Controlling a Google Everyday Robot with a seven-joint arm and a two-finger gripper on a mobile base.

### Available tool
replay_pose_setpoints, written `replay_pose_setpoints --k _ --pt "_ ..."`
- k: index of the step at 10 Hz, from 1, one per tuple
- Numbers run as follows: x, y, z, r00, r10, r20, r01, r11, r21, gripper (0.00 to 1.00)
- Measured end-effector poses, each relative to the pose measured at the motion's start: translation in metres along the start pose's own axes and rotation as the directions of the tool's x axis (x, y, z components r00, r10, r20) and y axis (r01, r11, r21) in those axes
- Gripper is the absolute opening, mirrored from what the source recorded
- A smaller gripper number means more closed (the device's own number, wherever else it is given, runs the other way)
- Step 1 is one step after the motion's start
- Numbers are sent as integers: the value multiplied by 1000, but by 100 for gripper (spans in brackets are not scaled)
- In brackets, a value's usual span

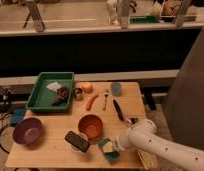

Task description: Wipe table surface with sponge

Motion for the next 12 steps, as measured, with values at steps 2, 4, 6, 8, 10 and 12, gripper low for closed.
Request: replay_pose_setpoints --k 2,4,6,8,10,12 --pt "-15 6 -4 1000 21 16 -20 999 -31 0" --pt "-24 21 -10 999 45 9 -44 997 -67 0" --pt "-26 37 -9 998 68 -10 -68 994 -89 0" --pt "-17 53 -11 996 75 -43 -80 991 -110 0" --pt "4 71 -12 994 79 -80 -89 988 -127 0" --pt "16 79 -10 992 70 -105 -84 987 -137 0"
